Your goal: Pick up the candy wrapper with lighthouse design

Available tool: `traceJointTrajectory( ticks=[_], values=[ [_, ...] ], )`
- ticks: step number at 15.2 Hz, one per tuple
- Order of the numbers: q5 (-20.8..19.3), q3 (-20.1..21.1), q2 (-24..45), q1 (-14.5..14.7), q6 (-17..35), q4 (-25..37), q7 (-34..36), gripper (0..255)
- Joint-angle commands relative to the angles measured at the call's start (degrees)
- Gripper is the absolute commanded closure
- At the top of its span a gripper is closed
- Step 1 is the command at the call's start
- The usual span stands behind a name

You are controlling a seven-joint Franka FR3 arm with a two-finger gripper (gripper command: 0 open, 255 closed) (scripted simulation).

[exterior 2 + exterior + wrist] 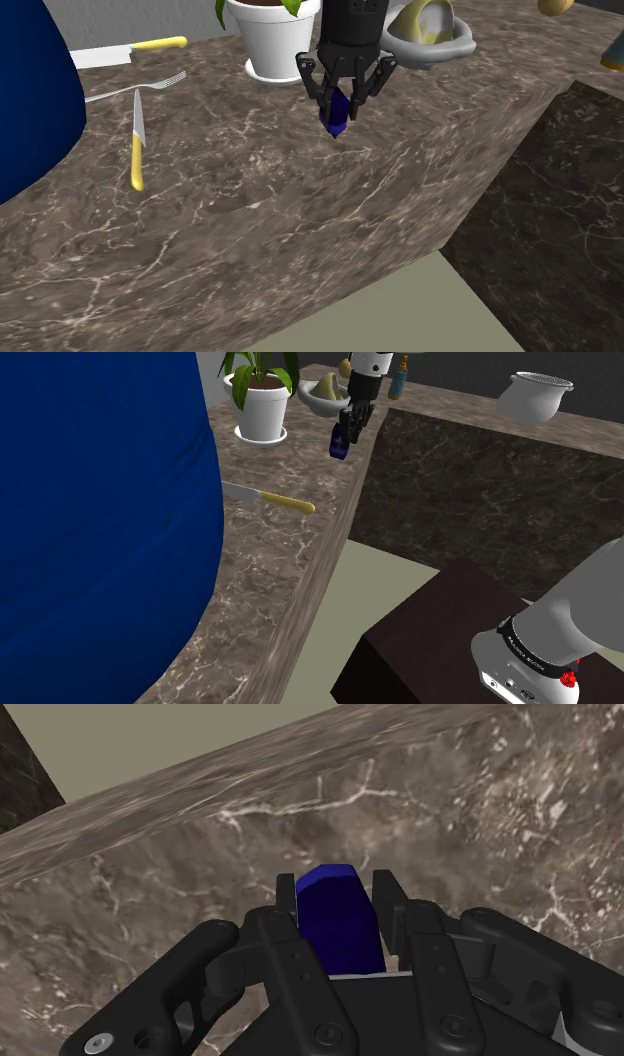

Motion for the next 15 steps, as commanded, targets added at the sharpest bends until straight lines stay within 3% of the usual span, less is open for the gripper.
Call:
traceJointTrajectory(
  ticks=[1, 8, 15],
  values=[
    [0.0, 0.0, 0.0, 0.0, 0.1, -0.1, 0.0, 255],
    [0.0, 0.0, 0.1, 0.0, 0.1, 0.0, -0.1, 255],
    [0.0, 0.0, -0.1, 0.0, -5.2, 5.1, 0.1, 255]
  ],
)
